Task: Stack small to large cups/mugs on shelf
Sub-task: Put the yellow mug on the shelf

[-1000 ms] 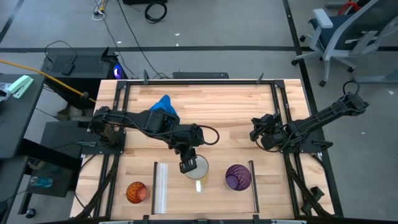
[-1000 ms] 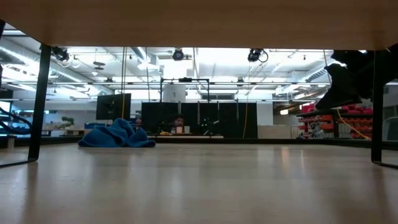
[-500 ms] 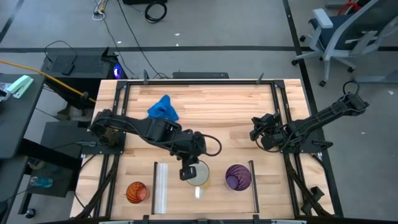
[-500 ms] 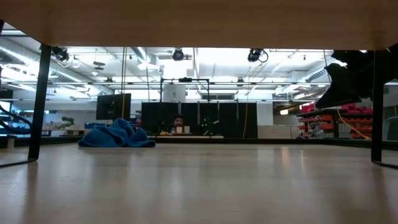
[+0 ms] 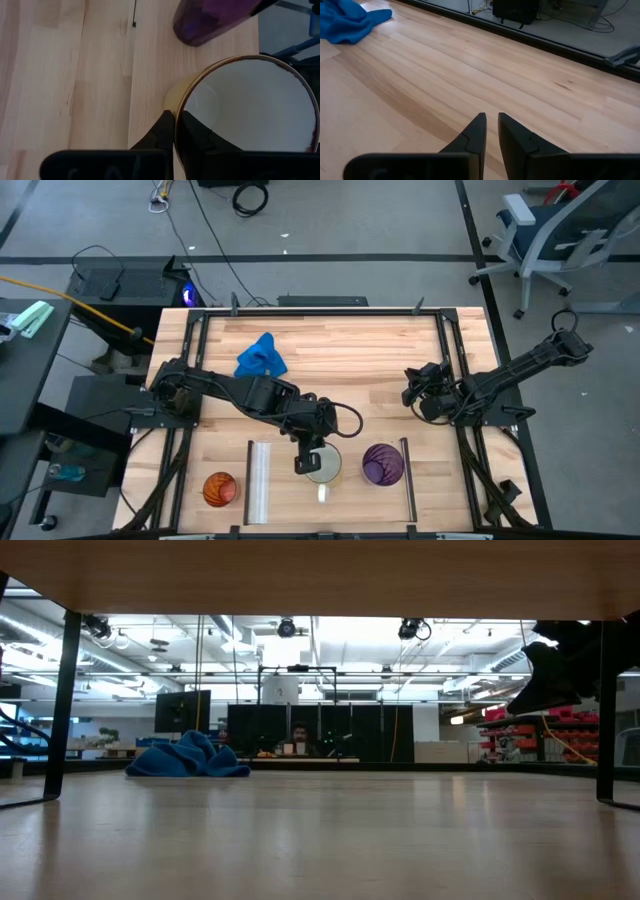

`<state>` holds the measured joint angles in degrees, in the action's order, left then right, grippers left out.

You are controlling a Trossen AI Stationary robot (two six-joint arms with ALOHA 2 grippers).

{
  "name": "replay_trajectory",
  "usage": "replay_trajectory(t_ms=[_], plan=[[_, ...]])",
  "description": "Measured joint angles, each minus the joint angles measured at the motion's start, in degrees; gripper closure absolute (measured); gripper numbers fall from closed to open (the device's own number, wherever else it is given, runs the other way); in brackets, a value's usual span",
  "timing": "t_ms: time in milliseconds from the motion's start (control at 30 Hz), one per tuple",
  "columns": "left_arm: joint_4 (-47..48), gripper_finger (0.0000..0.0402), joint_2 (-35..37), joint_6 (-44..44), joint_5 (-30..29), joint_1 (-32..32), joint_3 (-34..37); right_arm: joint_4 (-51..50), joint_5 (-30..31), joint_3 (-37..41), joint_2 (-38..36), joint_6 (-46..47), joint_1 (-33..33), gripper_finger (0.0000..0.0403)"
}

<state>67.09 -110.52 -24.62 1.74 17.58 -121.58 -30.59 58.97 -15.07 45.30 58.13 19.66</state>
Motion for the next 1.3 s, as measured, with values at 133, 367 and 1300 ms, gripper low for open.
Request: replay_trajectory(t_ms=[133, 367, 1300], plan=[[0.1, 0.0384, 0.0, 0.1, -0.5, 0.0, 0.0, 0.0, 0.0, 0.0, 0.0, -0.2, 0.0, 0.0348], [0.4, 0.0383, 0.0, 0.4, -0.7, 0.0, 0.0, 0.0, 0.0, 0.0, 0.0, -0.2, 0.0, 0.0348], [-1.3, 0.0317, 0.0, 0.0, 0.0, 0.3, 0.0, 0.0, -0.1, 0.0, 0.0, -0.9, 0.0, 0.0348]])
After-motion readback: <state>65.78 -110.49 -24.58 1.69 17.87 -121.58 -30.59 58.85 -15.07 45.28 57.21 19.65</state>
